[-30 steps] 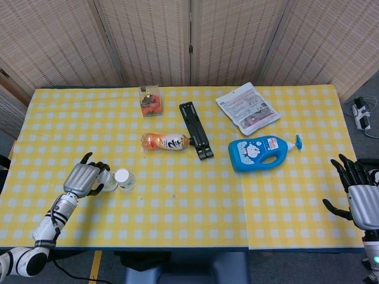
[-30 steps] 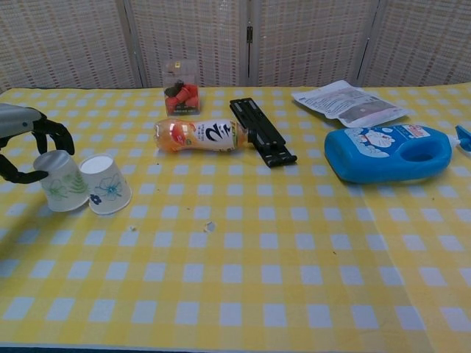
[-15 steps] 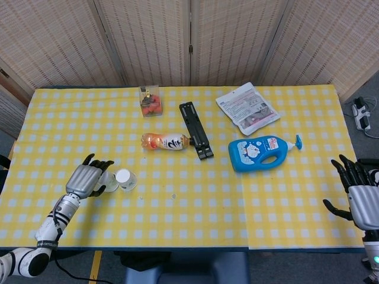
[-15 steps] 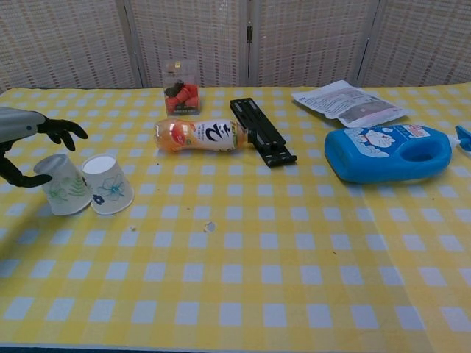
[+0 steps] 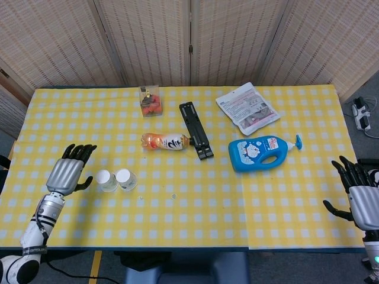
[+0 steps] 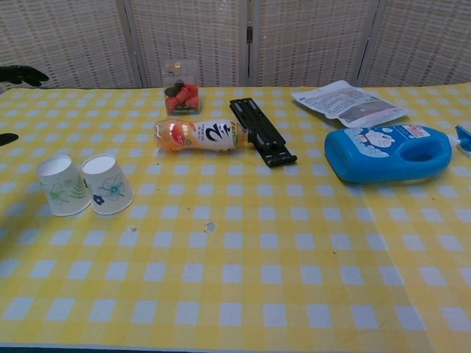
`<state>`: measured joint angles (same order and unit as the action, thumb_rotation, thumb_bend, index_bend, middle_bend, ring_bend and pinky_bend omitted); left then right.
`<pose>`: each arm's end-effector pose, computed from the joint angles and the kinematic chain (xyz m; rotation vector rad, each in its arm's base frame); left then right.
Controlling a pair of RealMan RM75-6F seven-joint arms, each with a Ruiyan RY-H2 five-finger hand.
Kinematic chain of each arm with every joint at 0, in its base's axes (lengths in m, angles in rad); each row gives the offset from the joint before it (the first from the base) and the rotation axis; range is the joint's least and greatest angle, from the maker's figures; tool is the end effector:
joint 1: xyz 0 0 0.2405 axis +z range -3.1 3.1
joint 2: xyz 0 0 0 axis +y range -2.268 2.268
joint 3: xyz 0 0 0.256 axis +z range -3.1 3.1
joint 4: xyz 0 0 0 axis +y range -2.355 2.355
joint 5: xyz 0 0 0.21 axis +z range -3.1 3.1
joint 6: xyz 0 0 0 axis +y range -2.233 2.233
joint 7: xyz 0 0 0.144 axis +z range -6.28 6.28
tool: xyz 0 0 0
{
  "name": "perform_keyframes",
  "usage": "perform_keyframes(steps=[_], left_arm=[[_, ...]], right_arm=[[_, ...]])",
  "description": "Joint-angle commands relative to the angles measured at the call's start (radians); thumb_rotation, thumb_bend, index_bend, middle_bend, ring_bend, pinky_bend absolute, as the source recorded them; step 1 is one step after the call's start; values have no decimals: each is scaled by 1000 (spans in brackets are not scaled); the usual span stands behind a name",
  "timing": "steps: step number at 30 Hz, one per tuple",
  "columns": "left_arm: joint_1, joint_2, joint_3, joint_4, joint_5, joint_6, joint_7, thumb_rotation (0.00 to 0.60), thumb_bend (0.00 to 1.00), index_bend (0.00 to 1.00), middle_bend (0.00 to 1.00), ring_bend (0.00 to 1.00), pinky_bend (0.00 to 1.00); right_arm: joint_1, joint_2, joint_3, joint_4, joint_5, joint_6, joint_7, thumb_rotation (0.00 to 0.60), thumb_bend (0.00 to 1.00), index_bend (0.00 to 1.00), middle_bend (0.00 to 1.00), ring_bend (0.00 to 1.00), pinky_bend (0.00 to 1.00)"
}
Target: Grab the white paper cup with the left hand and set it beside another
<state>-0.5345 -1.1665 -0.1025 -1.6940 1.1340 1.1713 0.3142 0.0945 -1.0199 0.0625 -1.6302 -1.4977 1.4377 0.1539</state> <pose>-0.2328 0.3090 0.1138 -1.6125 -0.8577 -0.7920 -0.3143 -0.1869 0.1854 1.3735 -0.9788 0.9503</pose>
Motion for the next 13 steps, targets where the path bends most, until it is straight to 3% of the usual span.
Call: perform_keyframes(steps=[1, 13], left_arm=[[75, 10, 1, -1, 26, 113, -10, 600, 422, 46, 113, 98, 0], [278, -5, 81, 1, 148, 361, -46, 600, 426, 79, 113, 100, 0]], right_arm=[[4, -3, -5, 11, -9, -9, 23, 600, 263, 0, 0, 23, 0], [10, -33, -12, 33, -33, -5, 38, 600, 263, 0, 0, 29, 0]])
